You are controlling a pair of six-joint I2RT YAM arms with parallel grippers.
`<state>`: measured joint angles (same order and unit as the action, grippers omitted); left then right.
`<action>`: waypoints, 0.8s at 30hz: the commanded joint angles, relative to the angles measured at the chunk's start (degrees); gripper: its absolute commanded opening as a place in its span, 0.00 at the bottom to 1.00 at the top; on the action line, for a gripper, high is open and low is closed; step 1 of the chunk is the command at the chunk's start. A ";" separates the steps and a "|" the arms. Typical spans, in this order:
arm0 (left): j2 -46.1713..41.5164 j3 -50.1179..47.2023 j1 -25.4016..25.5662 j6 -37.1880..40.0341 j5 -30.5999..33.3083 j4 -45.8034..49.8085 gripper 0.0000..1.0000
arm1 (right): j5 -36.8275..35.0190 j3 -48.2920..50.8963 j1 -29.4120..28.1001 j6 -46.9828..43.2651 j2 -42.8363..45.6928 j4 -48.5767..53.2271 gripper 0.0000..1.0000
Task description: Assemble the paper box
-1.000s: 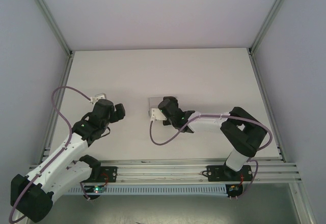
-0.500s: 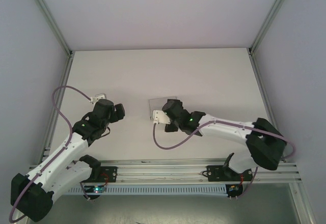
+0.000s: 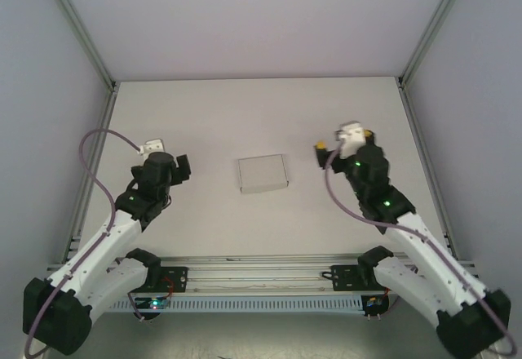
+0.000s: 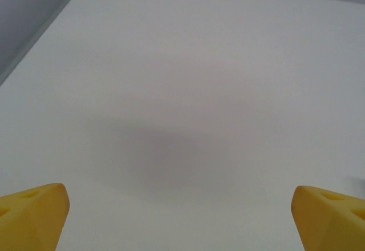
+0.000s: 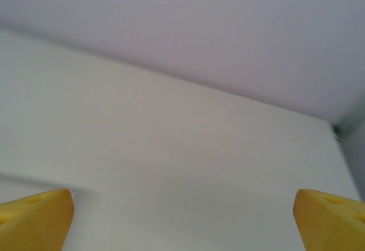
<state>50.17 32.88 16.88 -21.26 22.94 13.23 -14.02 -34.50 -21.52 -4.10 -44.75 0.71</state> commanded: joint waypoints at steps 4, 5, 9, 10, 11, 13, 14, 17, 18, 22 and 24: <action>-0.59 -11.47 -9.56 15.94 -7.53 -29.97 1.00 | 0.55 17.68 12.53 2.65 0.81 -21.78 0.98; 0.65 -13.88 -10.55 17.08 -7.50 -35.31 1.00 | 0.91 20.52 14.02 2.36 -0.22 -27.02 0.99; 9.27 -14.88 -12.23 20.16 -8.49 -40.20 1.00 | 7.53 28.45 18.33 5.08 -7.78 -49.34 0.98; 11.82 -15.18 -12.27 20.95 -8.69 -42.98 1.00 | 8.84 27.83 18.69 5.03 -10.22 -49.71 0.98; 14.63 -16.32 -12.22 21.41 -8.23 -48.09 1.00 | 10.30 26.92 18.73 4.13 -12.77 -49.86 0.98; 19.39 -18.88 -12.31 22.87 -8.45 -58.04 1.00 | 13.02 26.18 18.71 2.05 -18.11 -52.95 0.98; 21.10 -19.66 -12.35 23.30 -8.14 -61.97 1.00 | 12.95 27.24 18.71 1.97 -21.70 -59.51 0.98; 22.51 -20.66 -12.91 22.75 -11.43 -66.28 1.00 | 12.51 29.94 19.05 2.33 -33.88 -79.80 0.98; 23.38 -20.90 -13.03 22.39 -12.10 -68.04 1.00 | 13.12 29.80 19.24 1.94 -36.65 -80.96 0.98; 32.45 -21.45 -13.90 21.38 -16.76 -78.59 1.00 | 17.14 26.40 18.96 0.69 -44.91 -83.43 0.98; 42.67 -19.99 -13.89 22.72 -17.64 -88.56 1.00 | 19.30 22.50 19.75 0.09 -40.39 -69.43 0.98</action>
<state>84.47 12.29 3.79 -0.36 8.08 -58.30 0.54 -7.57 -2.68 -2.83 -88.58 -71.05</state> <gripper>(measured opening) 0.998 0.983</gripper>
